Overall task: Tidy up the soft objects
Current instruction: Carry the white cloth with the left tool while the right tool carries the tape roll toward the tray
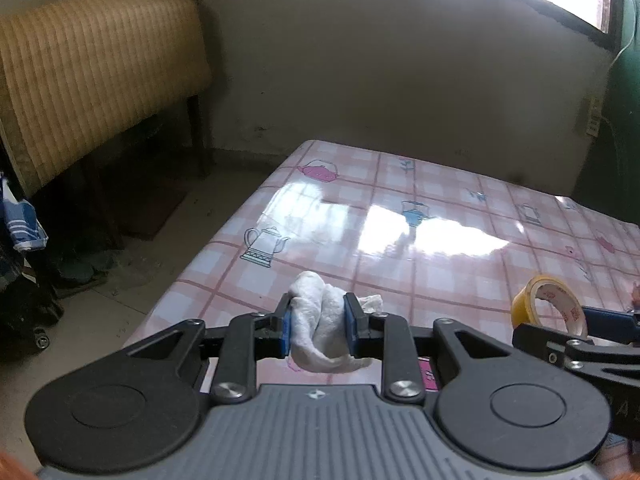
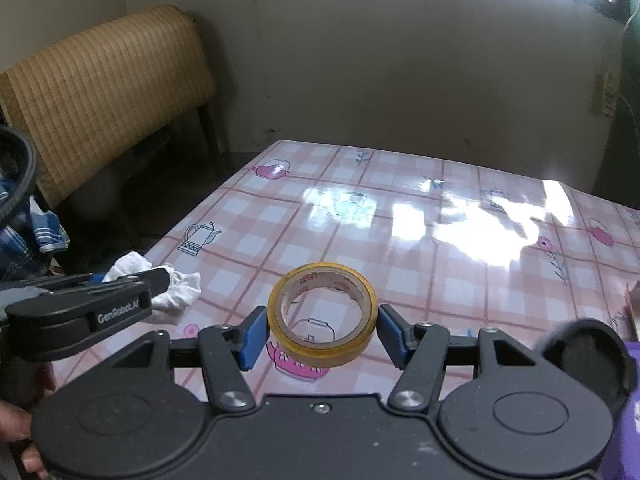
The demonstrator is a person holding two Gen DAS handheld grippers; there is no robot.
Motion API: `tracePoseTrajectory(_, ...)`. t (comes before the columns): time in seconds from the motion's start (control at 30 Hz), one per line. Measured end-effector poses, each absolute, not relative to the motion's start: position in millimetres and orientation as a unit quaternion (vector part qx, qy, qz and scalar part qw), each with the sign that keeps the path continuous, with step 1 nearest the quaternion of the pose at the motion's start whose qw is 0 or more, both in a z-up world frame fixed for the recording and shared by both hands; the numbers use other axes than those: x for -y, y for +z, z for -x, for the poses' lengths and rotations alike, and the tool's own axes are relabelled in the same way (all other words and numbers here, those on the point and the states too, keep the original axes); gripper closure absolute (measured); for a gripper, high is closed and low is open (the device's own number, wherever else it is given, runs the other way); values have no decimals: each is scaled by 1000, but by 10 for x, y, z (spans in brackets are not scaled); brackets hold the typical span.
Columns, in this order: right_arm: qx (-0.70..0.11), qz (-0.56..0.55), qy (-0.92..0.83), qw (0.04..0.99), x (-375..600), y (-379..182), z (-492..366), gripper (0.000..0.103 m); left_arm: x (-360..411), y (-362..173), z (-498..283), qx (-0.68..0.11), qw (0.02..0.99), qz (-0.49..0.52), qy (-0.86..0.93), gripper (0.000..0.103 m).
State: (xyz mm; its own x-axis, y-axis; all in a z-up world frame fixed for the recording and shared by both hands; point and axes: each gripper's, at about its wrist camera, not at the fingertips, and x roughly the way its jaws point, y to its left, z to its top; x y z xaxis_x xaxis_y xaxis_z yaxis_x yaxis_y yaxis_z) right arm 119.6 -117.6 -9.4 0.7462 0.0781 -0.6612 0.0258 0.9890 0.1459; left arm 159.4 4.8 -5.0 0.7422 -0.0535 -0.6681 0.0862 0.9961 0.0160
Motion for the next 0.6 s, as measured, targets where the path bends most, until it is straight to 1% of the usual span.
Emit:
tracePoseTrajectory(0.17,-349,-66,14,935,1259,17,-960,32,47,39,-1447,-354,934,-25,-42,76)
tracePoseTrajectory(0.6,-342,-63,8,938,1361,122,-748,32,221,169,-1236,-348,936,-28,-48,76)
